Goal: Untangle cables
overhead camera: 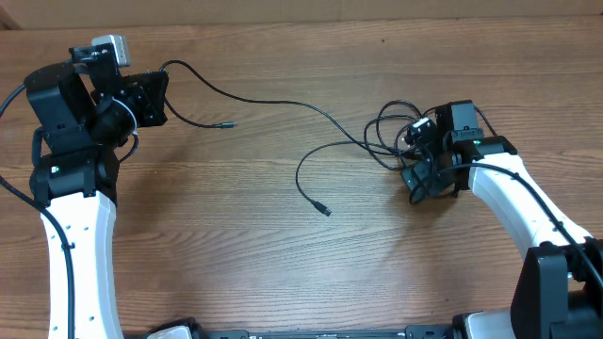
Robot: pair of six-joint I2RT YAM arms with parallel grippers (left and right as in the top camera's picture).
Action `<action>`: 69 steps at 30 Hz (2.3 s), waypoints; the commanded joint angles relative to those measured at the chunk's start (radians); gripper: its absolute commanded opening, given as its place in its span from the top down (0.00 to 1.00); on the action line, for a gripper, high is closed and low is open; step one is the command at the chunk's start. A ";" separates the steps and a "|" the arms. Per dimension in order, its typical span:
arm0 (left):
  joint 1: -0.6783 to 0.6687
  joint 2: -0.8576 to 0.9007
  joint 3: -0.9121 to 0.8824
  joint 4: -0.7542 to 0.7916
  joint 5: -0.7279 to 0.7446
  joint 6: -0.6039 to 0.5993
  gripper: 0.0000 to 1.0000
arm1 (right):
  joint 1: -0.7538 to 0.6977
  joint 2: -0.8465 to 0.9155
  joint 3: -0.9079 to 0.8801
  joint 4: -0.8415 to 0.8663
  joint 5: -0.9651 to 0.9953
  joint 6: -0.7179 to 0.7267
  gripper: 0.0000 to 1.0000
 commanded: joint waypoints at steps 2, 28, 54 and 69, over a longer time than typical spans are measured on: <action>0.010 -0.024 0.013 0.004 0.018 -0.019 0.95 | 0.002 -0.005 0.000 -0.012 -0.066 -0.035 0.00; 0.010 -0.024 0.013 0.005 0.034 -0.034 0.96 | 0.002 0.079 -0.079 0.115 -0.120 -0.098 0.00; 0.010 -0.024 0.013 0.023 0.031 -0.033 0.96 | 0.002 0.173 -0.079 0.199 -0.111 -0.098 0.96; 0.010 -0.024 0.013 0.038 0.023 -0.033 0.96 | -0.027 0.070 0.016 0.183 0.149 -0.066 0.96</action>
